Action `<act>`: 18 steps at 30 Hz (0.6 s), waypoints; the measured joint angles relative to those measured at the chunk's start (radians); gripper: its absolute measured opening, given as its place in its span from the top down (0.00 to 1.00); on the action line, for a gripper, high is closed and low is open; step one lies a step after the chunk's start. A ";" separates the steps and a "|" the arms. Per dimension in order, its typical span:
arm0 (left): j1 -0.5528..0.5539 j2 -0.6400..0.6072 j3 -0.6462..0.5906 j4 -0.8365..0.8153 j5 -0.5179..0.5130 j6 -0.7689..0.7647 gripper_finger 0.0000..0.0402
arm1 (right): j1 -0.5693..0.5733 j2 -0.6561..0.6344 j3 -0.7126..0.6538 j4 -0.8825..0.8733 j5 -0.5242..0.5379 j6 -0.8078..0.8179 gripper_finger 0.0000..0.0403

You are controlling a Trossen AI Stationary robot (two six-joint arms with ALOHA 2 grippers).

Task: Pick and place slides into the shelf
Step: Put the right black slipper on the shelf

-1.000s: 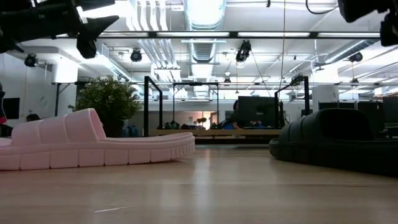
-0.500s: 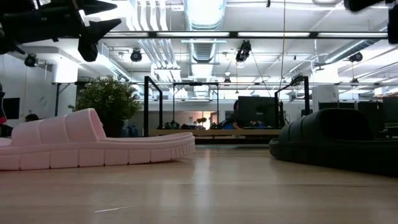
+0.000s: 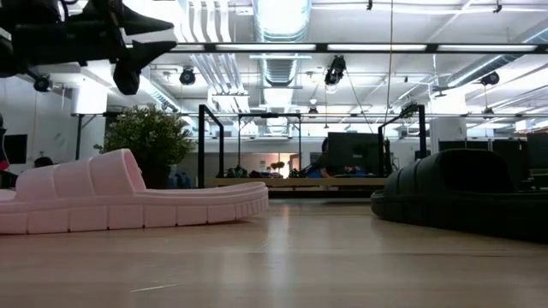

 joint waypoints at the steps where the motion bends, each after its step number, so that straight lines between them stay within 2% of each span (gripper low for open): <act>1: 0.000 0.000 0.000 -0.001 0.000 0.000 0.64 | 0.012 0.037 0.029 -0.022 0.018 0.001 0.63; 5: 0.000 -0.002 0.000 0.002 0.007 -0.025 0.64 | 0.040 0.173 0.136 -0.105 0.083 0.011 0.64; 8: 0.000 0.002 0.000 0.001 0.023 -0.050 0.64 | 0.055 0.272 0.196 -0.164 0.090 0.020 0.64; 18: 0.000 0.010 0.000 0.001 0.074 -0.050 0.64 | 0.121 0.523 0.290 -0.273 0.106 0.102 0.64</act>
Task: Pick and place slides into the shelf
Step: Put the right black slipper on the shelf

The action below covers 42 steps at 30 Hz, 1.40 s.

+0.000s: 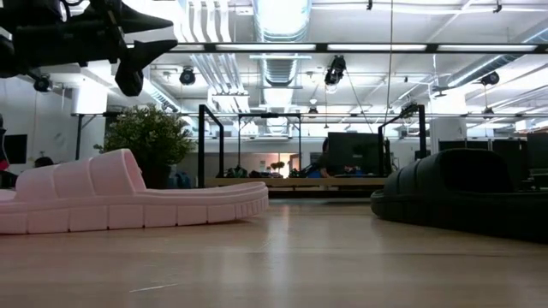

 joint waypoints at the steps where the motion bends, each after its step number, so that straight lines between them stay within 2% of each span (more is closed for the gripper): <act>1: 0.000 0.000 0.000 0.000 0.002 0.000 0.64 | 0.006 0.019 0.003 -0.019 0.001 0.017 0.64; 4: 0.000 0.003 0.000 0.000 0.004 0.000 0.64 | 0.021 0.071 0.006 -0.070 0.007 0.052 0.64; 13: 0.000 0.012 0.000 0.000 0.005 0.000 0.64 | 0.070 0.172 0.006 -0.094 0.140 0.134 0.64; 17: 0.000 0.017 0.000 -0.001 0.009 0.000 0.64 | 0.092 0.184 0.006 -0.097 0.143 0.130 0.64; 22: 0.000 0.018 0.000 0.000 0.016 0.000 0.64 | 0.124 0.181 0.006 -0.096 0.158 0.208 0.64; 27: 0.000 0.018 -0.003 0.000 0.016 0.001 0.64 | 0.124 0.189 0.006 -0.070 0.156 0.182 0.64; 34: 0.000 0.017 -0.029 -0.001 0.015 0.000 0.64 | 0.125 0.270 0.005 -0.048 0.155 0.092 0.64; 42: 0.000 0.017 -0.034 -0.001 0.013 0.000 0.64 | 0.122 0.343 0.010 -0.124 0.156 0.144 0.64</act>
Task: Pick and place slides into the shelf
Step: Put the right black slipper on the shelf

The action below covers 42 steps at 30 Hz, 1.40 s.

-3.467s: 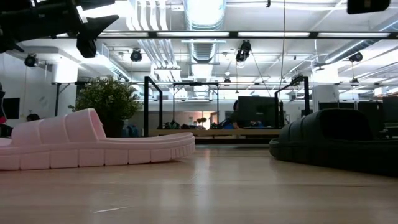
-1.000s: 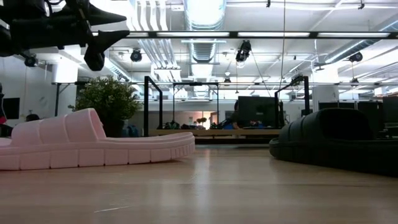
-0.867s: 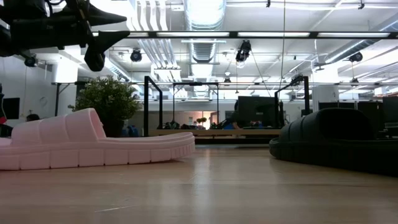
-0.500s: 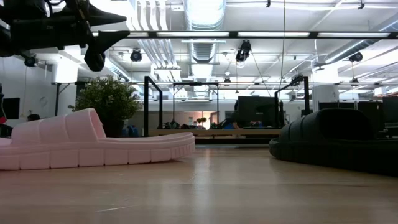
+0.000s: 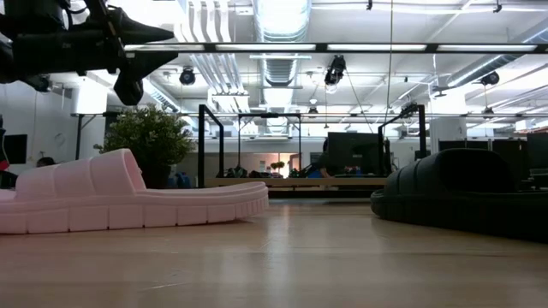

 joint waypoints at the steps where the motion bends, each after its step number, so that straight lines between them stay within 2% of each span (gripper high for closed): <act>1: 0.000 0.000 0.000 0.000 -0.001 0.000 0.64 | 0.000 0.005 -0.001 -0.008 0.000 0.009 0.64; 9: 0.000 0.000 0.000 0.000 0.000 0.000 0.64 | 0.000 0.060 -0.009 -0.005 0.001 -0.014 0.64; 13: 0.000 0.000 0.001 0.000 0.002 -0.001 0.64 | 0.000 0.078 -0.013 -0.006 0.002 0.030 0.64; 34: 0.000 0.000 0.002 0.000 0.002 -0.001 0.64 | -0.022 0.064 -0.038 -0.004 -0.020 0.007 0.64; 37: 0.000 0.000 0.002 0.000 0.002 -0.001 0.64 | -0.027 0.064 -0.047 -0.005 -0.027 0.007 0.69; 42: 0.000 0.000 0.001 0.000 0.002 -0.001 0.64 | -0.026 0.064 -0.052 -0.008 -0.027 0.012 0.87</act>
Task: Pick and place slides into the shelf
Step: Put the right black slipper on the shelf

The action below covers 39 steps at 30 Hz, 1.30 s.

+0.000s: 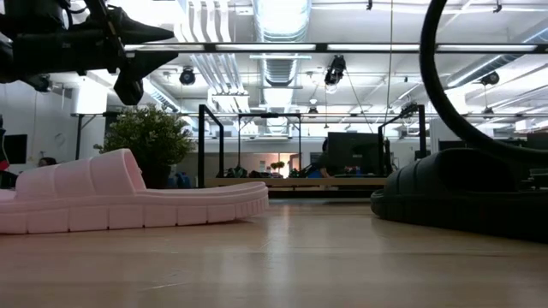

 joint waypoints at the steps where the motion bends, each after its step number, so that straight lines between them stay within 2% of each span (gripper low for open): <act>1: 0.000 0.000 0.000 0.000 0.000 0.000 0.64 | 0.000 0.000 0.000 0.000 0.000 0.001 0.90; 4: 0.000 0.000 0.000 0.000 0.000 0.000 0.64 | 0.000 -0.001 0.001 -0.003 0.001 0.004 0.96; 24: 0.000 0.000 -0.001 -0.001 -0.001 0.001 0.64 | 0.000 -0.009 0.009 0.001 -0.026 0.056 0.97; 39: 0.000 0.001 -0.004 -0.009 -0.003 0.001 0.64 | 0.000 -0.074 0.020 0.012 -0.017 0.060 0.97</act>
